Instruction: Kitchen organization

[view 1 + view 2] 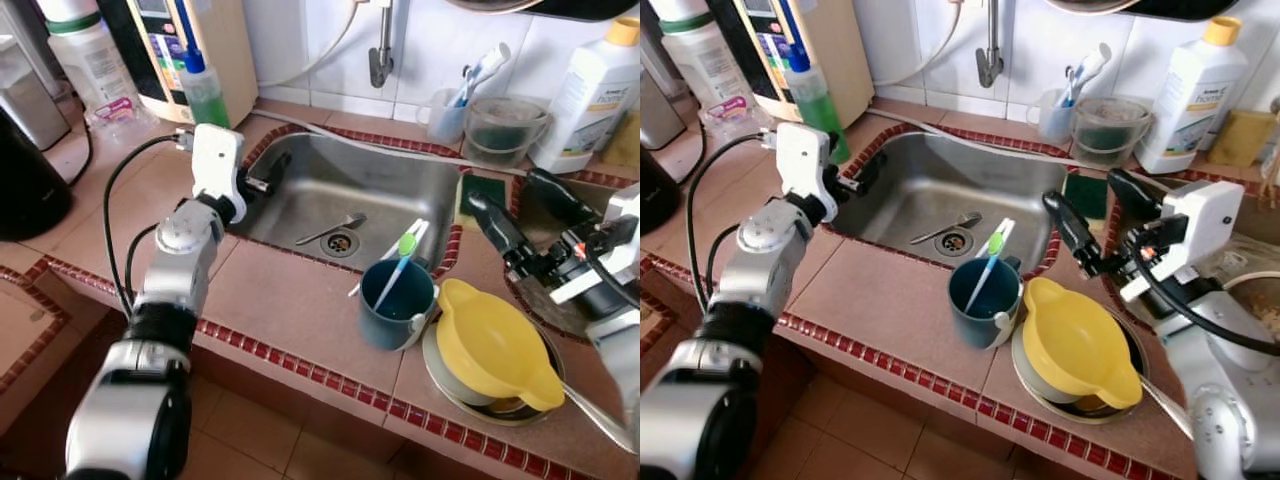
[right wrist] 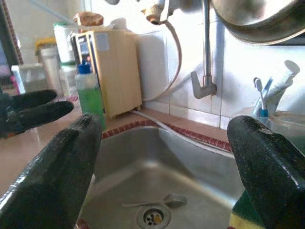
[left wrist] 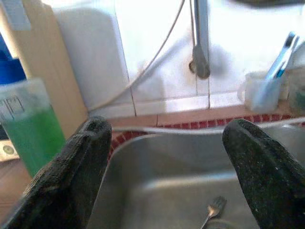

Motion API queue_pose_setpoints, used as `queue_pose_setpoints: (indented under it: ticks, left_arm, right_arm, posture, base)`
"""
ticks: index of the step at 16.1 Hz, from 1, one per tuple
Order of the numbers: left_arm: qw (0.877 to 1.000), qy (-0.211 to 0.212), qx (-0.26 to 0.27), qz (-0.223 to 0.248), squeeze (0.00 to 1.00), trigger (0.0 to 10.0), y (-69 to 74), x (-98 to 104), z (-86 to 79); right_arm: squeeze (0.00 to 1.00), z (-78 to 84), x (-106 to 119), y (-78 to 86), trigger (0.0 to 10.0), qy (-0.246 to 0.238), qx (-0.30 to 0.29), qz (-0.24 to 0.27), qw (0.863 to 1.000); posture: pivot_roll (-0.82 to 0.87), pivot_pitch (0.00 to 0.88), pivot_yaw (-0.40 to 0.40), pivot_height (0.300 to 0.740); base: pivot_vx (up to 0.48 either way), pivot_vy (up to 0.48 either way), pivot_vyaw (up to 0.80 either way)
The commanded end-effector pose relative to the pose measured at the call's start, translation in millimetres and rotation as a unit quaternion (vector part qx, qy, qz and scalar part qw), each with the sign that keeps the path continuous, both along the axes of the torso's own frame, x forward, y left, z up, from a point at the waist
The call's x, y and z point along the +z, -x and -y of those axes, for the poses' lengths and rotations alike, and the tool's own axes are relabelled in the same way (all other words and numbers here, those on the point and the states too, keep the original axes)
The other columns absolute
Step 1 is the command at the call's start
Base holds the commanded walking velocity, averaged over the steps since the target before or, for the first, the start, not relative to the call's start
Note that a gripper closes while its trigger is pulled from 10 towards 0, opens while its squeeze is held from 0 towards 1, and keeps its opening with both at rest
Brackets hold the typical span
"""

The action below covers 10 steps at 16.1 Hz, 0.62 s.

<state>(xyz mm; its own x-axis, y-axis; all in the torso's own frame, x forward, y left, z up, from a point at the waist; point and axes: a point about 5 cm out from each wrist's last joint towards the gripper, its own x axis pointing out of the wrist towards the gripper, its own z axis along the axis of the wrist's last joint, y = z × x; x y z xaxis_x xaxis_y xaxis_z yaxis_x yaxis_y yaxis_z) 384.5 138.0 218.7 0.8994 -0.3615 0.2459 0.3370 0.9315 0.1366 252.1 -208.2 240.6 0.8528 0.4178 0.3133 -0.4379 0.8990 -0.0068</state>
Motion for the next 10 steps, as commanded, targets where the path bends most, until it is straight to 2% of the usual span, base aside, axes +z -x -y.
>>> queue_pose_setpoints:
  ticks: [1,5,9,10]
  left_arm:
    - [1.000,0.023,0.004,0.005,0.00,10.0,5.0,3.1,-1.0]
    - [0.999,0.036,0.028,0.020,0.00,10.0,22.8,1.8,3.5]
    - [0.998,0.050,0.030,0.025,0.00,10.0,34.9,10.7,10.2]
    - [0.998,0.051,0.030,0.027,0.00,10.0,40.8,9.0,13.0]
  right_arm:
    - [0.00,-7.8,5.8,2.4,10.0,-0.010,-0.002,0.022,1.000]
    - [0.00,-18.7,2.1,-1.3,10.0,-0.054,-0.043,0.027,0.997]
    - [0.00,-38.5,2.1,-6.9,10.0,-0.089,-0.031,0.026,0.995]
    - [0.00,-48.9,0.0,-9.4,10.0,-0.093,-0.025,0.024,0.995]
  posture:
    - [-0.36,0.084,0.116,0.740]
    - [-0.34,0.082,0.115,0.740]
    - [-0.33,0.069,0.104,0.740]
    - [-0.32,0.063,0.098,0.740]
  base:
    - [0.000,0.000,0.00]
    - [0.000,0.000,0.00]
    - [0.000,0.000,0.00]
    - [0.000,0.000,0.00]
